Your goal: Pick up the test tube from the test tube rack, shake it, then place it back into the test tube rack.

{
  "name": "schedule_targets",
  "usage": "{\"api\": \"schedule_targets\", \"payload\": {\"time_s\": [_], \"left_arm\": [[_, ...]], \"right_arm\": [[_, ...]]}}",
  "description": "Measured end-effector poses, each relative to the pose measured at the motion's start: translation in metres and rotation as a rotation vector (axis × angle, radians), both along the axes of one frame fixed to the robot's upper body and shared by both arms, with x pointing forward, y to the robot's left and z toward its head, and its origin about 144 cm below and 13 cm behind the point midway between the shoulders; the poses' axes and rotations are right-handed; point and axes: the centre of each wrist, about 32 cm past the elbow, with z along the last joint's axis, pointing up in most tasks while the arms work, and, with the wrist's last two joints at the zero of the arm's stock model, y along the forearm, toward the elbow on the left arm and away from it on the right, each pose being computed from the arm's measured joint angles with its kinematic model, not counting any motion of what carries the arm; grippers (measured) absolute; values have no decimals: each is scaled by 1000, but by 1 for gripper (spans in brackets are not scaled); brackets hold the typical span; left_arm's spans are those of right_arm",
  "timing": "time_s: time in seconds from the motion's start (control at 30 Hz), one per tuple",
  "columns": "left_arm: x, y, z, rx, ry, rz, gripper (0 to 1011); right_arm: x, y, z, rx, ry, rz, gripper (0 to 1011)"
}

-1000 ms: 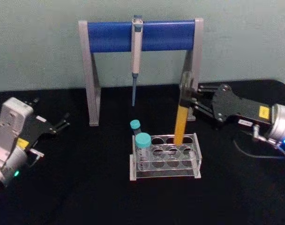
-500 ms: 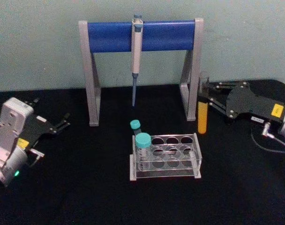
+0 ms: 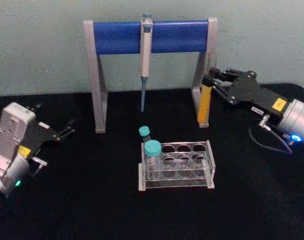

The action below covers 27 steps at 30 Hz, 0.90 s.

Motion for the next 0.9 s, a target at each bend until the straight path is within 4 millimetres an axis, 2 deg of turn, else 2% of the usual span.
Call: {"api": "schedule_targets", "payload": {"time_s": [0.37, 0.67, 0.9], "left_arm": [[0, 0, 0, 0, 0, 0, 1001], [0, 0, 0, 0, 0, 0, 1002], [0, 0, 0, 0, 0, 0, 1001]], "right_arm": [[6, 9, -1, 124, 89, 186, 221], [1, -8, 6, 53, 93, 330, 221], [-4, -22, 8, -6, 73, 305, 221]]}}
